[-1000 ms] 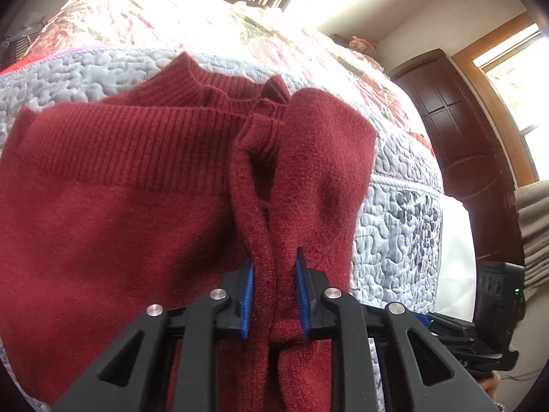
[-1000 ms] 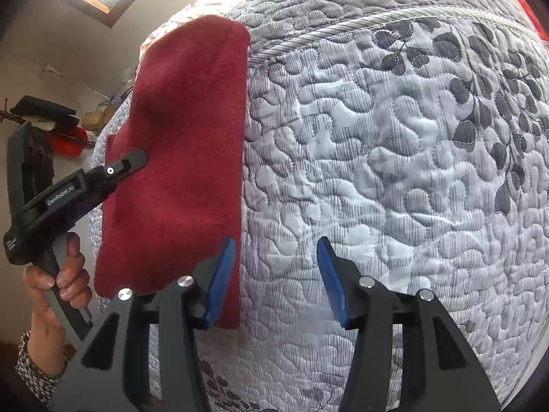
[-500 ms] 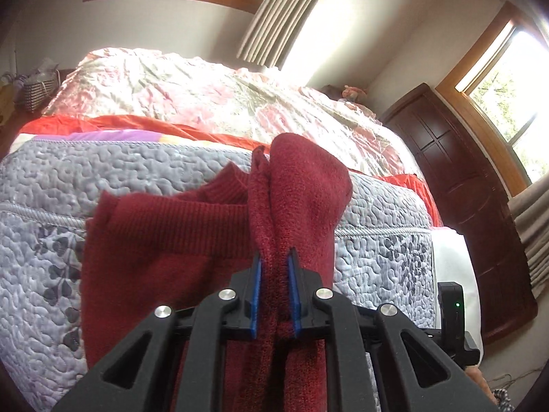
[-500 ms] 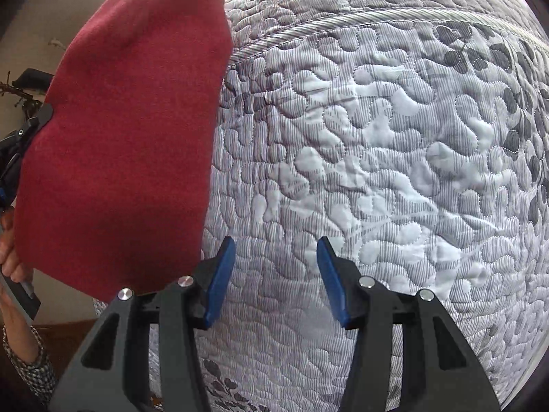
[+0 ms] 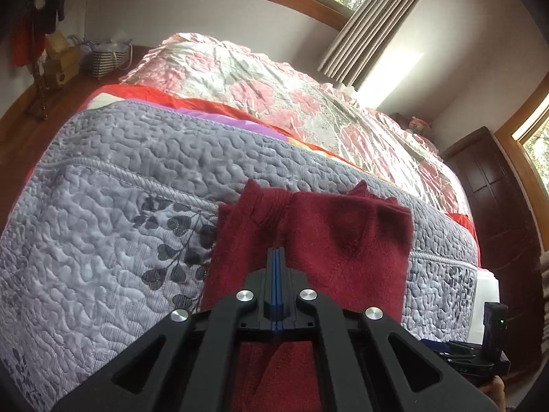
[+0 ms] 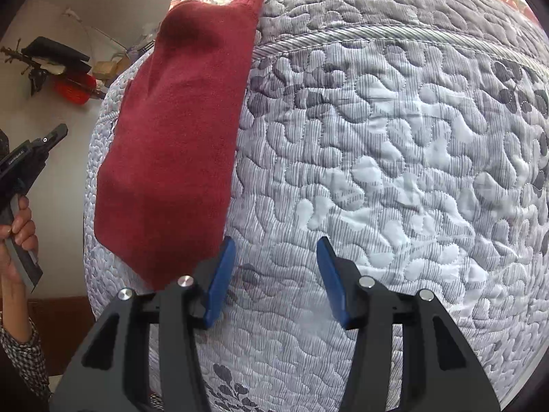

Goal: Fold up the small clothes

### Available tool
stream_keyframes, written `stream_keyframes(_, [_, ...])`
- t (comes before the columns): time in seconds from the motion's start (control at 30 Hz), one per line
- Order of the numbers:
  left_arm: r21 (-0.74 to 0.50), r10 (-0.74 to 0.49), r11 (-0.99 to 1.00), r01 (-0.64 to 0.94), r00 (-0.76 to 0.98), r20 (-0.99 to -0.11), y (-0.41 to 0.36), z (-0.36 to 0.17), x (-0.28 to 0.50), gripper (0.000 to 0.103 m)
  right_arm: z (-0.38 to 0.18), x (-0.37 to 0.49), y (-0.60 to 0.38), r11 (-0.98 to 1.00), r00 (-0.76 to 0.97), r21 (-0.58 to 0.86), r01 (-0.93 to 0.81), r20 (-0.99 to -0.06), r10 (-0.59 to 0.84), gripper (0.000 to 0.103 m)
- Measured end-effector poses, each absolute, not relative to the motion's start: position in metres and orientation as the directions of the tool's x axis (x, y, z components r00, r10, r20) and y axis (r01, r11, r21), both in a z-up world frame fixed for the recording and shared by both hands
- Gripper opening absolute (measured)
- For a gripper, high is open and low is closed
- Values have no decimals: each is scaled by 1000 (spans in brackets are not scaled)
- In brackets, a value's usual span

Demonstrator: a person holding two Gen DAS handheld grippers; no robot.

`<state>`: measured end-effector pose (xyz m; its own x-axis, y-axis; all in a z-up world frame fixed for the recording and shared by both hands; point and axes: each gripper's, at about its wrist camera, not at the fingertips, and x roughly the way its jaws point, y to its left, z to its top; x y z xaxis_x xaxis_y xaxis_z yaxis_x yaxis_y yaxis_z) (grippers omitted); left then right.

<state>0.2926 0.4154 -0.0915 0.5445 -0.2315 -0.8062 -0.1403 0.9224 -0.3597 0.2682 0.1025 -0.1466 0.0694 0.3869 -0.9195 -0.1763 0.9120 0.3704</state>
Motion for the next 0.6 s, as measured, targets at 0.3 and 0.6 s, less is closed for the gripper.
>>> stream_keyframes(0.3, [-418,-342,899,-127,393,-854,388,-145,296,48,-161,275,138,909,51,362,-205,-924,379,50])
stream_keyframes(0.6, [-452,-391,880,-146,317,-864,373,-189,334,56,-168,276,136,917,43,348,-197,-931,362,50])
